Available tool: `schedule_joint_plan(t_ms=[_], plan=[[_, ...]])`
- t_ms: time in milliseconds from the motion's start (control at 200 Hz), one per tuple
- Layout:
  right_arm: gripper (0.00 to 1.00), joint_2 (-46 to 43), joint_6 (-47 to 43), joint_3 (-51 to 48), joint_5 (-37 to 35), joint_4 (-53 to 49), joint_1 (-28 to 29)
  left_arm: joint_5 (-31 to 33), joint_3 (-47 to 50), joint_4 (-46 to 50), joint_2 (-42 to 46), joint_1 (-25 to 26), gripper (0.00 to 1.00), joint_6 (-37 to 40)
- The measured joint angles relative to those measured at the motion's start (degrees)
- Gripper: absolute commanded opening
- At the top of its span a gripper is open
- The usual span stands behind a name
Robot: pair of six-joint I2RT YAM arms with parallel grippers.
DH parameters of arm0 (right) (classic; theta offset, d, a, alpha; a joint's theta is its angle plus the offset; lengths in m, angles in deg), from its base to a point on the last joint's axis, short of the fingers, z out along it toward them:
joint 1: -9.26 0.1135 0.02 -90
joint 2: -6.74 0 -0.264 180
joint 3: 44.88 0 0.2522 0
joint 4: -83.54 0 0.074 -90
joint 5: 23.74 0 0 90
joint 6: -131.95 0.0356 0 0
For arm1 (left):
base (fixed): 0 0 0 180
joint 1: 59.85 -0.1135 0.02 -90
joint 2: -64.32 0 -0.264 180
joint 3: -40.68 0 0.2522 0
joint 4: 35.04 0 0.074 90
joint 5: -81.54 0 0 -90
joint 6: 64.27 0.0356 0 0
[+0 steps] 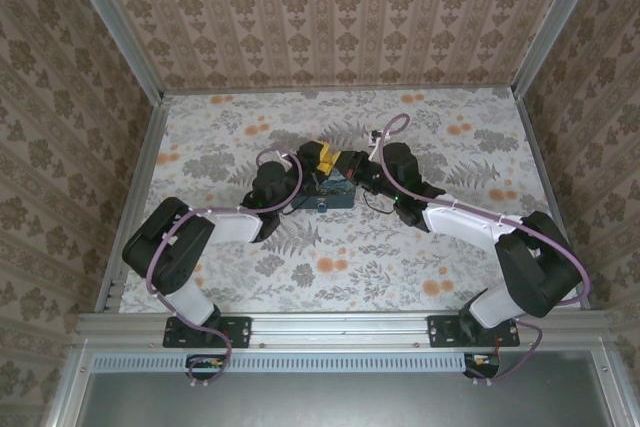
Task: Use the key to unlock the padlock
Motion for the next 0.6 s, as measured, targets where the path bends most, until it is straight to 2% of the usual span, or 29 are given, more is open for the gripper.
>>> schedule_joint_plan(t_ms=[600], plan=[[0.0,-0.6,0.0,-0.3,0.0,0.2,-0.2,0.6,0.0,0.0,0.0,0.3,0.13,0.3]])
